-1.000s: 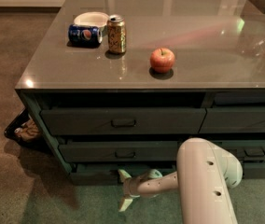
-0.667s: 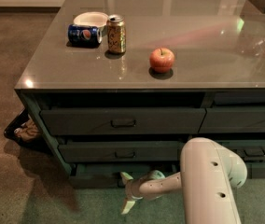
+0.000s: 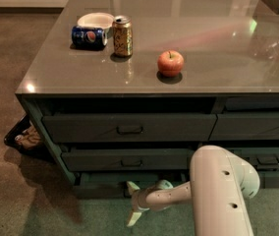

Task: Open bottom drawer

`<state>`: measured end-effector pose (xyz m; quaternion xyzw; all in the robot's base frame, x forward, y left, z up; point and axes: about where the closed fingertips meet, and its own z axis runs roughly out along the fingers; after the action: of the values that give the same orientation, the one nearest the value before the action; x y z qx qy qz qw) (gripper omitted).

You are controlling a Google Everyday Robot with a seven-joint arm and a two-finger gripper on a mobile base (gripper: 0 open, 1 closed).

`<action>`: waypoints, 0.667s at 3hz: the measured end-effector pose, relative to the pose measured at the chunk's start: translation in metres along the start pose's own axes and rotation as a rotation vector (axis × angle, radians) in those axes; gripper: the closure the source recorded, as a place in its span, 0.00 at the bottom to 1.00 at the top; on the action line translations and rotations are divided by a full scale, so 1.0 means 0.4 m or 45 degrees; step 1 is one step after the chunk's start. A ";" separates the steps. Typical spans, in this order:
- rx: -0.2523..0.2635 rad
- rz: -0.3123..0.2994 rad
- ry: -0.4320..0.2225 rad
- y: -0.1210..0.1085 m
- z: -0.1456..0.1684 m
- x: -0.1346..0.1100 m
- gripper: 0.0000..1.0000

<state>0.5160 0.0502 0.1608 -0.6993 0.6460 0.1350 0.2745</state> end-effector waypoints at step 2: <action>-0.150 0.092 0.012 0.170 -0.072 -0.017 0.00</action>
Offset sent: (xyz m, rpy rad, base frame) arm -0.1573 -0.0307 0.0596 -0.0262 0.2735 -0.0697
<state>0.4439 0.0387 0.1737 -0.6910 0.6632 0.1793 0.2249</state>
